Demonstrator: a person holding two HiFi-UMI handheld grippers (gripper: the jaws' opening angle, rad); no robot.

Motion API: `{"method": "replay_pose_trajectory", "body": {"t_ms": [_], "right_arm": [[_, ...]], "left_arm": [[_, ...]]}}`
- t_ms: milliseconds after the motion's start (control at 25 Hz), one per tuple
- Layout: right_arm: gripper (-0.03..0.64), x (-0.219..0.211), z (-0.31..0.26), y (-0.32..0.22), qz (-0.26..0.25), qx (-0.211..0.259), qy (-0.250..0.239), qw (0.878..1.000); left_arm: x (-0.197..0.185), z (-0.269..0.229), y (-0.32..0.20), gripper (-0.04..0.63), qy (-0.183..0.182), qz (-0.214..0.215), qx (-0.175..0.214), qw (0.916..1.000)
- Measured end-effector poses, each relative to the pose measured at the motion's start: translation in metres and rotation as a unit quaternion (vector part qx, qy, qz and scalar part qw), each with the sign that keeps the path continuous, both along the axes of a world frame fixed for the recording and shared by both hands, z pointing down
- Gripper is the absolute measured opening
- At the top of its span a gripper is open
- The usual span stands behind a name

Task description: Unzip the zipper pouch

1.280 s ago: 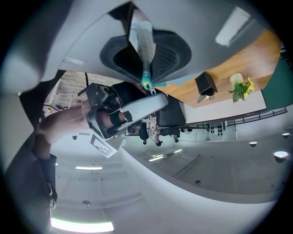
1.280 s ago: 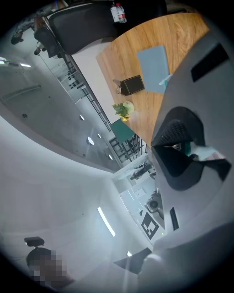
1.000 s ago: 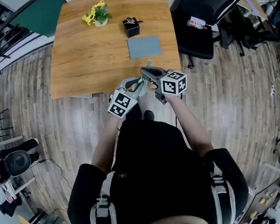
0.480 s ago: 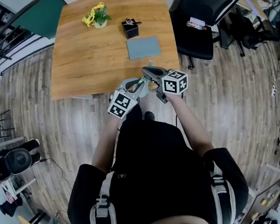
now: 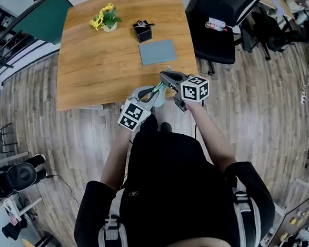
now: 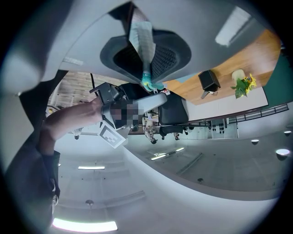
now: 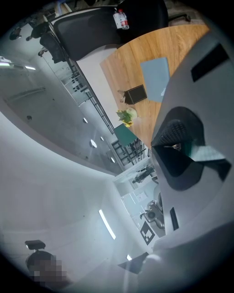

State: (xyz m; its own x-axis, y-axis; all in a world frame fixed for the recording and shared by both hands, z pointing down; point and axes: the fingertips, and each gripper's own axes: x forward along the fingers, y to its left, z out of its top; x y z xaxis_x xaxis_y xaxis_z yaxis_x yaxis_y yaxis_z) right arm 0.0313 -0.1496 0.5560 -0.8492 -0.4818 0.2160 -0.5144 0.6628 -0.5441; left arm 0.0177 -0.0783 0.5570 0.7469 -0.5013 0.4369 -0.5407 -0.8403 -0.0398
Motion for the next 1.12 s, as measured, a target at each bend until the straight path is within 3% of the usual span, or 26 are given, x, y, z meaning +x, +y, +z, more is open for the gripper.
{"method": "replay_pose_trajectory", "body": {"t_ms": [1120], "right_arm": [[0.003, 0.025, 0.019, -0.004, 0.036, -0.025, -0.009, 0.999]], "left_arm": [[-0.003, 0.007, 0.013, 0.051, 0.009, 0.012, -0.009, 0.9998]]}}
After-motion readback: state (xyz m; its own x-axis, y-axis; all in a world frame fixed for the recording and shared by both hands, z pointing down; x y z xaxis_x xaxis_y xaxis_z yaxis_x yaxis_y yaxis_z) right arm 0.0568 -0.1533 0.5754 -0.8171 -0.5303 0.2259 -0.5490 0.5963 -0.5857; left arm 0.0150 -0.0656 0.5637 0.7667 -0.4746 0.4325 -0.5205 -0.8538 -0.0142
